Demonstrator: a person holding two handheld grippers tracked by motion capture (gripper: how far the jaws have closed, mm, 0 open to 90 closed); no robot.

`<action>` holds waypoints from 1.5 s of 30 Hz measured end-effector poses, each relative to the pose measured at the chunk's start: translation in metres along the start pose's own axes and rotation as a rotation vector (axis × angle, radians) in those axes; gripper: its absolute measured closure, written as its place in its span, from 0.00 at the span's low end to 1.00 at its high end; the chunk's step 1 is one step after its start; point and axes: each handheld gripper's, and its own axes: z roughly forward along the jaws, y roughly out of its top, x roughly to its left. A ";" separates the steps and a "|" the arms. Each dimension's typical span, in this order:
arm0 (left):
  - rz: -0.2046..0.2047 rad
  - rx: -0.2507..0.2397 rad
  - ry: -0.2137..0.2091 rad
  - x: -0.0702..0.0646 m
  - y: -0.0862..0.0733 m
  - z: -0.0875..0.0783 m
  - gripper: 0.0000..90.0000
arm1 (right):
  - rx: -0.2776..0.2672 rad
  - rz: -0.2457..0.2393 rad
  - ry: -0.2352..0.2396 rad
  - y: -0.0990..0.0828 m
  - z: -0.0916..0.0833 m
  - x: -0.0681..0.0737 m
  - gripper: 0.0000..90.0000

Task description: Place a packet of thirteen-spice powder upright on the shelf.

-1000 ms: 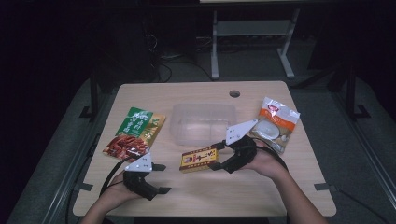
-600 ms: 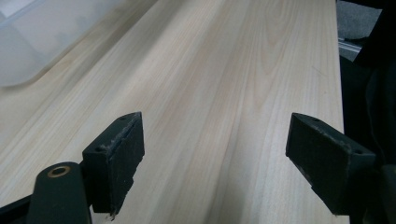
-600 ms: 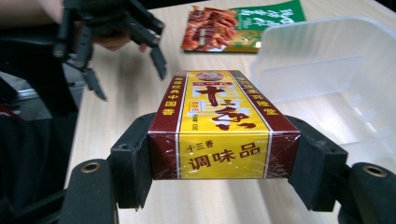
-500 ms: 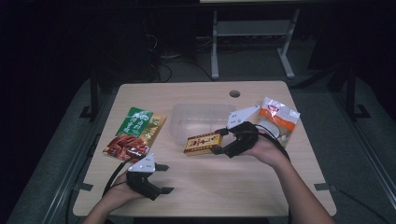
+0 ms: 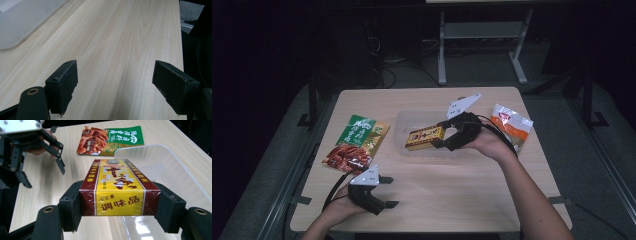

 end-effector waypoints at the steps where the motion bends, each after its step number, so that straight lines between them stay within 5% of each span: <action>1: 0.000 0.000 0.000 0.000 0.000 0.000 0.22 | 0.006 0.000 0.001 0.003 0.001 -0.002 0.35; 22: -0.017 -0.018 -0.011 0.001 -0.001 -0.002 0.22 | 0.075 -0.071 -0.037 0.042 0.029 -0.041 0.35; 45: -0.019 -0.009 -0.017 0.002 -0.003 -0.002 0.22 | 0.126 -0.087 -0.037 0.049 0.065 -0.056 0.35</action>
